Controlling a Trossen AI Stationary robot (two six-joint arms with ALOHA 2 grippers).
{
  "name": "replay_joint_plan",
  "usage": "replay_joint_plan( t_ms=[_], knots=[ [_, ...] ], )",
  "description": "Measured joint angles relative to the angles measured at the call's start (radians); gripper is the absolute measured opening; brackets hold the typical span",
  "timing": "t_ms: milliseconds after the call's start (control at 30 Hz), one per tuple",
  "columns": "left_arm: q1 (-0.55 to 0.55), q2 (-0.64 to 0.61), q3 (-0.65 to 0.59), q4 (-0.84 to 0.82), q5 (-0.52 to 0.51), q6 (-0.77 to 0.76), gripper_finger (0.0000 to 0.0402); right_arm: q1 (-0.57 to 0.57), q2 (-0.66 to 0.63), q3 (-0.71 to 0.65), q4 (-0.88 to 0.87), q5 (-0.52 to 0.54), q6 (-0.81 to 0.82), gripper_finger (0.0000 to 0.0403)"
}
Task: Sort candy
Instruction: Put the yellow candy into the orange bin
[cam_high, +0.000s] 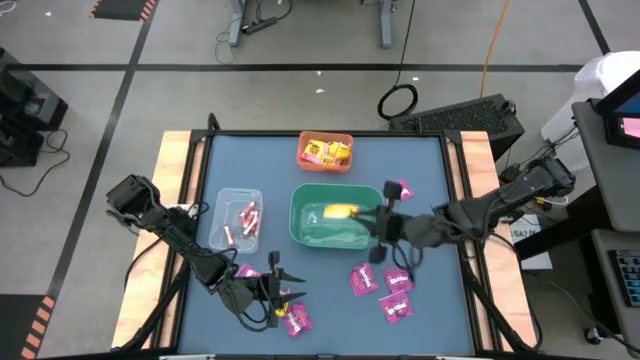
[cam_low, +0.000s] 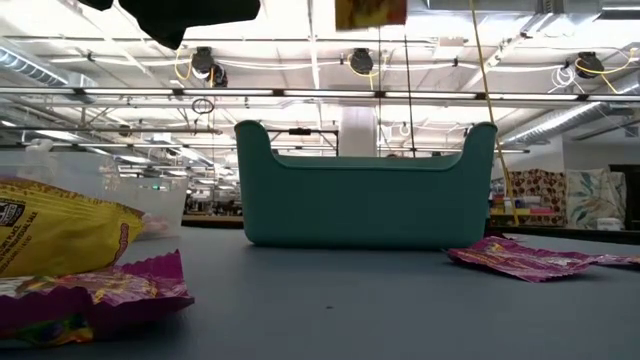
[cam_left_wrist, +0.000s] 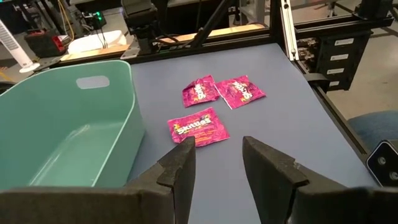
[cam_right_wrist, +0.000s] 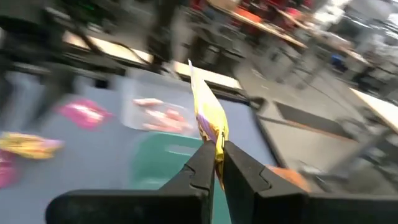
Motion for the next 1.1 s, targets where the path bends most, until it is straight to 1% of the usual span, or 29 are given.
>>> replay_joint_plan(
  t_ms=[200,267,367,500,567,667,767,867,967,1100],
  knots=[
    [0.001,0.0,0.0,-0.013,0.006,0.002,0.0139,-0.21,0.021,-0.004,0.043,0.009,-0.104,0.002],
    [0.001,0.0,0.0,-0.027,0.005,0.003,0.0139,-0.299,0.027,-0.004,0.075,-0.018,-0.165,0.002],
    [0.001,0.0,0.0,-0.049,-0.002,0.033,0.0139,-0.445,0.043,-0.004,0.139,-0.175,-0.229,0.002],
    [0.016,0.0,0.0,-0.077,-0.024,0.076,0.0139,-0.638,0.096,-0.004,0.193,-0.411,-0.203,0.002],
    [0.033,0.0,-0.001,-0.086,-0.025,0.08,0.0139,-0.72,0.137,-0.004,0.195,-0.489,-0.171,0.002],
    [0.062,0.0,-0.001,-0.104,-0.025,0.079,0.0139,-0.811,0.212,-0.004,0.21,-0.555,-0.12,0.002],
    [0.088,0.0,-0.001,-0.131,-0.025,0.069,0.0139,-0.867,0.286,-0.006,0.219,-0.601,-0.061,0.002],
    [0.102,0.0,-0.001,-0.146,-0.021,0.045,0.0139,-0.892,0.348,-0.006,0.253,-0.645,-0.025,0.002],
    [0.105,0.0,-0.001,-0.148,0.001,0.044,0.0139,-0.896,0.402,-0.006,0.287,-0.647,-0.011,0.002],
    [0.103,0.0,-0.001,-0.145,0.005,0.032,0.0139,-0.898,0.453,-0.003,0.311,-0.646,-0.002,0.0025]
  ],
)
